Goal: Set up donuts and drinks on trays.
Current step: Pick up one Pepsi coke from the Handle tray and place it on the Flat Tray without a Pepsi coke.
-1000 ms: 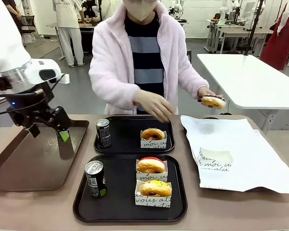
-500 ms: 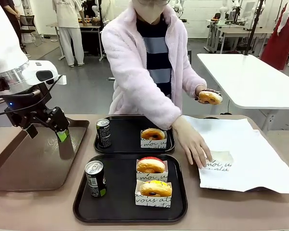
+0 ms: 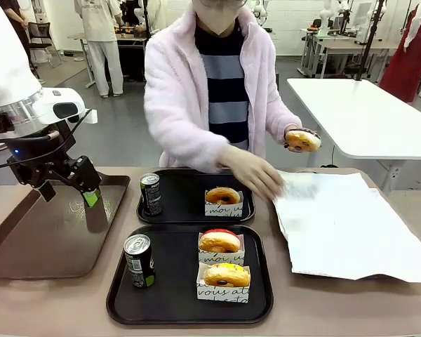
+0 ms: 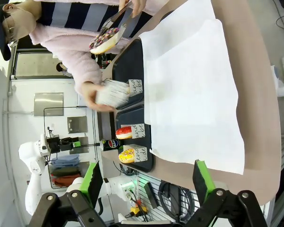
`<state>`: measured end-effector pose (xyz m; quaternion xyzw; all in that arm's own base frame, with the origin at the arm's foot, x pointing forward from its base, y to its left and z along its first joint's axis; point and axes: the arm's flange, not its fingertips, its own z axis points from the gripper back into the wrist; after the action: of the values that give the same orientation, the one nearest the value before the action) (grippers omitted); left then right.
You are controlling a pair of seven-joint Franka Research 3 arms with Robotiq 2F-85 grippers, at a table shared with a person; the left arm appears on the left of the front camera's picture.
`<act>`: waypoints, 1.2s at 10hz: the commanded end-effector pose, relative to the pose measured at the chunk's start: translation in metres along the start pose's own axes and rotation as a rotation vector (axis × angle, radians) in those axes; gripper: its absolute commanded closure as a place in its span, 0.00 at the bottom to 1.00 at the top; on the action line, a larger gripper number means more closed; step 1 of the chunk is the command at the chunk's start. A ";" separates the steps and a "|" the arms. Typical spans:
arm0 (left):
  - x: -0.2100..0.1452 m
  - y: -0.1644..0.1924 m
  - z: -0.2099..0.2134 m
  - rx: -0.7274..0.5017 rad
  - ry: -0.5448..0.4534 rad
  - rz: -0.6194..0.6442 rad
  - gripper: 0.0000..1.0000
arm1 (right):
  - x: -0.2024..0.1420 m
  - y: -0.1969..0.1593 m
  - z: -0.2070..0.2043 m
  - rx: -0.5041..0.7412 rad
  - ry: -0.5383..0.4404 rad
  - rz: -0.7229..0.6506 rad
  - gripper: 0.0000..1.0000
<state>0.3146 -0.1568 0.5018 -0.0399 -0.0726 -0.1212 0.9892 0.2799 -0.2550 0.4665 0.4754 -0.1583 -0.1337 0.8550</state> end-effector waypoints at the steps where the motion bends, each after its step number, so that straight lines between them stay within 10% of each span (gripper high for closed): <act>1: 0.001 0.022 0.009 -0.082 0.011 0.039 0.00 | 0.002 0.000 0.000 0.020 -0.008 0.013 0.00; 6: 0.063 0.209 0.000 -0.775 0.202 0.257 0.00 | 0.002 0.000 0.000 0.020 -0.008 0.013 0.00; 12: 0.013 0.338 -0.040 -0.848 -0.049 0.440 0.00 | 0.002 0.000 0.000 0.020 -0.008 0.013 0.00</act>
<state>0.4129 0.1636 0.4443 -0.4593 0.0025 0.0759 0.8850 0.2794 -0.2553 0.4665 0.4754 -0.1582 -0.1344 0.8550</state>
